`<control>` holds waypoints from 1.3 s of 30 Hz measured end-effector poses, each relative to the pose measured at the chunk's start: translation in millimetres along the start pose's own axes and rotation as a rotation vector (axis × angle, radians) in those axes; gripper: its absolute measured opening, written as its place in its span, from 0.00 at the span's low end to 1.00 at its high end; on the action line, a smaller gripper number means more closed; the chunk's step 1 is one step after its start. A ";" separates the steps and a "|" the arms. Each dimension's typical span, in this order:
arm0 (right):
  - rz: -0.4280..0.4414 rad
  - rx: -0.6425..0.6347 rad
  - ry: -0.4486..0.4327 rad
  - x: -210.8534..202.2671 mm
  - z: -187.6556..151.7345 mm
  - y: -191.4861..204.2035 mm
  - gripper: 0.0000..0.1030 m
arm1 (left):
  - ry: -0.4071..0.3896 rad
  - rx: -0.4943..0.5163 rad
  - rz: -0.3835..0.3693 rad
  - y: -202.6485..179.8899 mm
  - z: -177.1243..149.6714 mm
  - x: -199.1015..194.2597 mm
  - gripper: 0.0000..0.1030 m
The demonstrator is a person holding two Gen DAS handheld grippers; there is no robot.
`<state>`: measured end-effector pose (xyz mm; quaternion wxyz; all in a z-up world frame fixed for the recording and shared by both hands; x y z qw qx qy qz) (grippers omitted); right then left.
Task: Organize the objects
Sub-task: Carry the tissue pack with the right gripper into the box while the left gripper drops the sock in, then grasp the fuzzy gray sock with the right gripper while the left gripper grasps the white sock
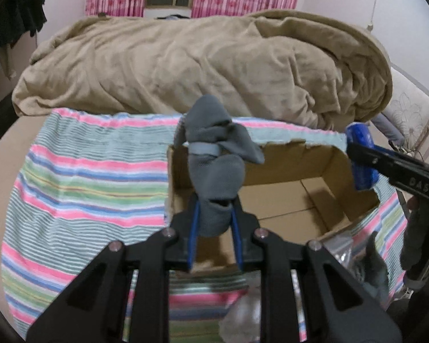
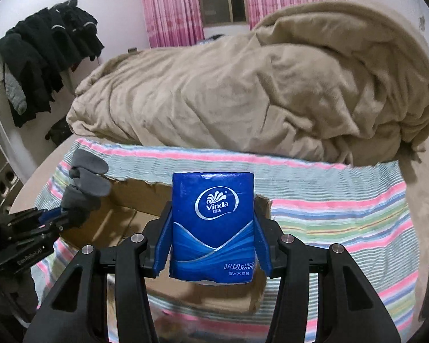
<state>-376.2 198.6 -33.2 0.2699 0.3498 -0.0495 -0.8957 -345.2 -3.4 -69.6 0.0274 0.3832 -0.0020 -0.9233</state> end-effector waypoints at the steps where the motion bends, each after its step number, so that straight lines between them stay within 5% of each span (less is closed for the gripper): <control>1: -0.003 0.005 0.013 6.2 -2.1 -2.5 0.51 | 0.002 0.008 0.003 -1.6 -0.2 2.5 0.23; 9: -0.001 0.036 0.066 28.0 -13.3 -8.8 0.55 | 0.027 0.051 0.053 -8.0 -6.4 12.0 0.32; 13: 0.021 0.048 0.043 23.5 -13.9 -8.5 0.73 | 0.016 0.038 0.048 -4.9 -7.6 6.0 0.57; 26: 0.007 0.009 -0.075 -56.4 -11.1 28.2 0.78 | -0.120 -0.011 0.015 9.9 -16.1 -78.5 0.77; 28: 0.003 -0.005 -0.081 -70.9 -18.0 38.1 0.78 | -0.141 -0.031 0.016 13.8 -23.0 -95.1 0.87; 39: 0.010 -0.065 -0.079 -120.1 -59.9 67.1 0.78 | -0.144 -0.050 -0.010 20.2 -57.7 -133.1 0.89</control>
Point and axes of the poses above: each gripper's, at about its wrist camera, not at the fingertips, and x roughly the way its jaws point, y to its left, z to its top, the point moved 7 cm from there along x, roughly the way its jaws point, and after that the axes turned 15 degrees about z, right-handed, at the moved point
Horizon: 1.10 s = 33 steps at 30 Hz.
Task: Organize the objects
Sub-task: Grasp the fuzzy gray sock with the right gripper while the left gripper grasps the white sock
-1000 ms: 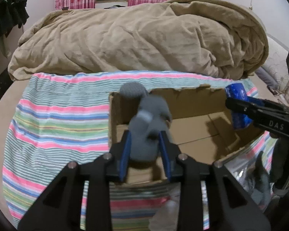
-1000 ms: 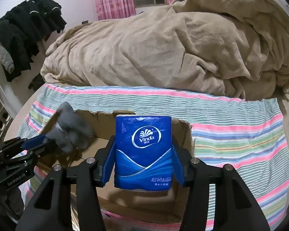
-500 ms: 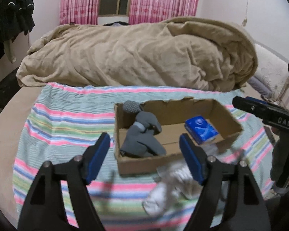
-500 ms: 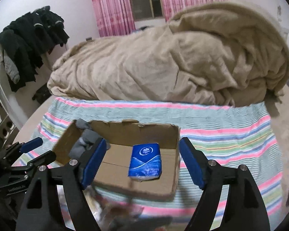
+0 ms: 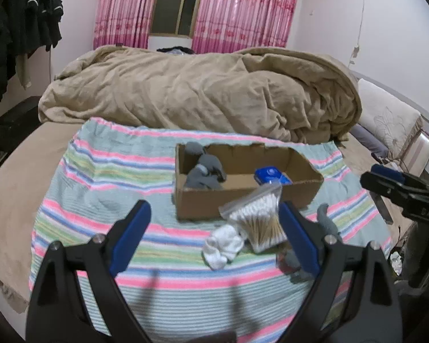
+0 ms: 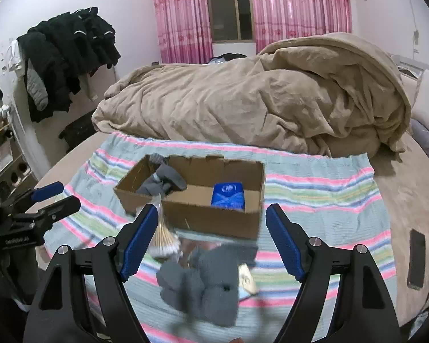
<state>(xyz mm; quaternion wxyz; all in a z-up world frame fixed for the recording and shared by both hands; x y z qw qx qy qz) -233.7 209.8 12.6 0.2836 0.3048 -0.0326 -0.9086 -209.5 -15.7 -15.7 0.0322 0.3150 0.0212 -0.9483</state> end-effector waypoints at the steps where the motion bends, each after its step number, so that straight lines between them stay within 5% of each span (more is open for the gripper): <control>1: 0.002 0.002 0.005 -1.0 -4.4 -0.3 0.78 | 0.009 0.005 0.000 -1.3 -4.3 1.9 0.89; 20: -0.027 0.027 0.170 52.7 -64.6 -30.4 0.78 | 0.194 0.095 0.044 -21.1 -65.2 93.1 0.88; 24: -0.030 0.034 0.196 61.2 -72.4 -36.8 0.78 | 0.179 0.123 0.046 -26.8 -68.0 98.1 0.87; 28: -0.018 0.057 0.249 77.5 -87.8 -44.3 0.77 | 0.169 0.150 0.050 -32.0 -71.0 104.8 0.77; 31: 0.006 0.061 0.244 76.3 -88.1 -43.8 0.67 | 0.166 0.171 0.023 -38.2 -72.9 108.9 0.68; 33: 0.014 0.052 0.251 76.2 -88.5 -41.2 0.49 | 0.164 0.199 0.022 -42.3 -73.6 109.0 0.61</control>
Point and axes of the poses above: each gripper's, at about its wrist camera, not at the fingertips, and x roughly the way its jaws point, y to its left, z to its top, the point moved 7 cm from there along x, roughly the way its jaws point, and after that the axes turned 15 degrees about z, right-handed, at the moved point
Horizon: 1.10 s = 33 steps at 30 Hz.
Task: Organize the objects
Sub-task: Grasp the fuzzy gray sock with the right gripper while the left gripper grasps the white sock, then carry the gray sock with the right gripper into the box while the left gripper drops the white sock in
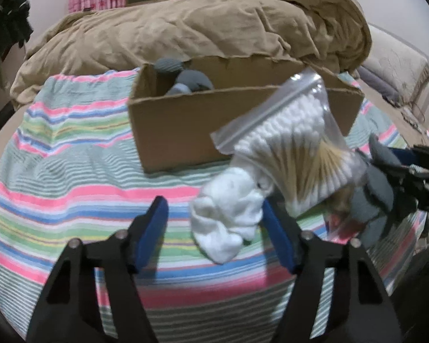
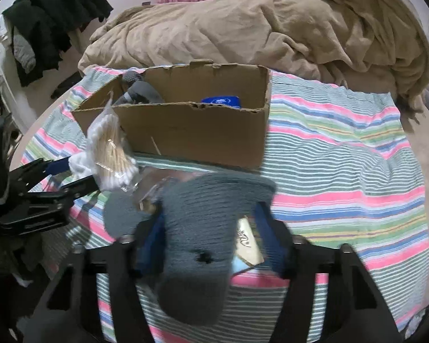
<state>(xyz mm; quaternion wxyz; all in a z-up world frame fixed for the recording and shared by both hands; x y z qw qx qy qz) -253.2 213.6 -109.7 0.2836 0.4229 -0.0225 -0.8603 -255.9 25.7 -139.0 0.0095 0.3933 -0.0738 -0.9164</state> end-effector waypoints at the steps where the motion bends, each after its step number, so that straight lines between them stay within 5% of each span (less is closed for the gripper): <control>1: -0.001 -0.010 0.006 0.6 -0.5 1.1 0.47 | -0.004 0.012 -0.009 -3.2 0.6 -1.2 0.53; 7: -0.008 -0.047 -0.044 -16.8 6.5 7.2 0.41 | -0.035 0.049 -0.014 -13.3 -0.3 -8.5 0.36; 15: 0.001 -0.056 -0.124 -44.0 22.7 9.8 0.41 | -0.070 0.000 -0.042 -3.1 9.8 -33.5 0.30; 33: 0.052 -0.055 -0.235 -72.8 57.7 35.5 0.41 | -0.195 -0.145 -0.057 38.1 38.7 -104.4 0.29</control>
Point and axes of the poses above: each gripper's, at about its wrist camera, not at the fingertips, and x roughly the way its jaws point, y to its left, z to its top, the point moved 7 cm from there along x, roughly the way its jaws point, and after that the axes turned 15 degrees about z, right-handed, at the moved point
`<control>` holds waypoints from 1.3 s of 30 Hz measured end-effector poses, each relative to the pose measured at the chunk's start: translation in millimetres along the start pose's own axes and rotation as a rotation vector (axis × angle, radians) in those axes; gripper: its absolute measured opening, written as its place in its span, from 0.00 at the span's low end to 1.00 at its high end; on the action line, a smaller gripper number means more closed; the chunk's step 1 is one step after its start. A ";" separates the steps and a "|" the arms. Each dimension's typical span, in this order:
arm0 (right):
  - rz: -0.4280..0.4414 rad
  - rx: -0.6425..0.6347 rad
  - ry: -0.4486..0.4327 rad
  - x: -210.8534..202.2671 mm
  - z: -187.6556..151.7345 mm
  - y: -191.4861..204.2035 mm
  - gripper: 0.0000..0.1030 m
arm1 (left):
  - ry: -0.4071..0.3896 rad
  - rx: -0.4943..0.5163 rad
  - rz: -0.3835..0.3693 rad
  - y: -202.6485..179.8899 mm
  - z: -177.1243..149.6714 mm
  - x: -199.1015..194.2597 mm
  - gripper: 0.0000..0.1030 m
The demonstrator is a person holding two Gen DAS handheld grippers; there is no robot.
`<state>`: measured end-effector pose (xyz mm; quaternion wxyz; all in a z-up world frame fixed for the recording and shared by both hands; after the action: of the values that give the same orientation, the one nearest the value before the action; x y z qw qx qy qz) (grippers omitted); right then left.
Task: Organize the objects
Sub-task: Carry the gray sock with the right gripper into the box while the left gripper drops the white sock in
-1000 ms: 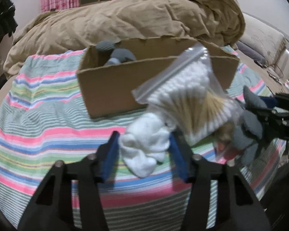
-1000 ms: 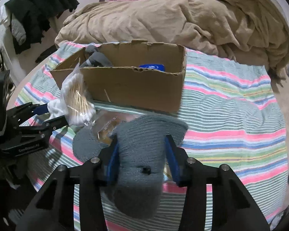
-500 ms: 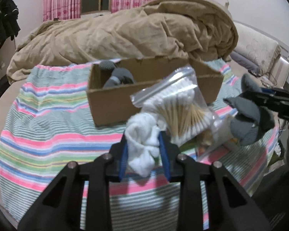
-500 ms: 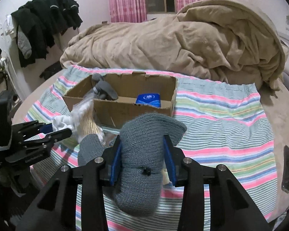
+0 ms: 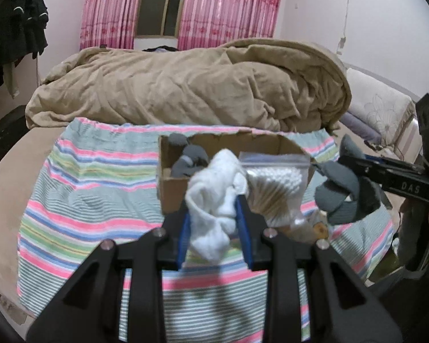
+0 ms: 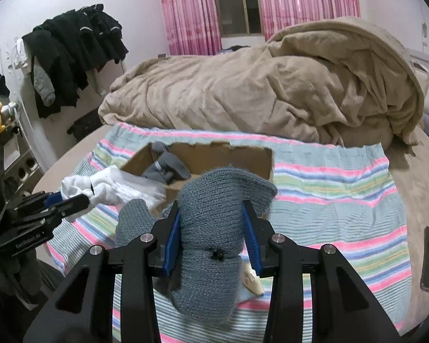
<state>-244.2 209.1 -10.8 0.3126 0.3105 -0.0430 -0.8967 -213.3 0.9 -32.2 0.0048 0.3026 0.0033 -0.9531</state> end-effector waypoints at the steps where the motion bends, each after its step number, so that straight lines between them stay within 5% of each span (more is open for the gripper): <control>1: 0.001 0.001 -0.009 -0.6 3.6 1.3 0.41 | -0.005 -0.007 0.001 1.4 1.7 -1.3 0.29; 19: 0.006 0.034 -0.143 -13.9 55.4 -1.3 0.41 | -0.127 -0.099 0.031 25.4 53.3 -23.4 0.30; 39: -0.047 0.029 -0.114 54.1 90.0 -26.1 0.41 | -0.094 -0.087 0.036 19.1 83.6 43.9 0.30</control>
<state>-343.8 187.7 25.8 0.2842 0.2645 -0.0662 -0.9192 -297.2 -19.3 10.7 0.0351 0.2569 0.0393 -0.9650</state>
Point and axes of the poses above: each gripper's, at about its wrist camera, not at the fingertips, and x roughly the way its jaws point, y to its left, z to its top, the point moved 7 cm from there along x, roughly the way its jaws point, and after that the axes turned 15 degrees about z, right-handed, at the moved point
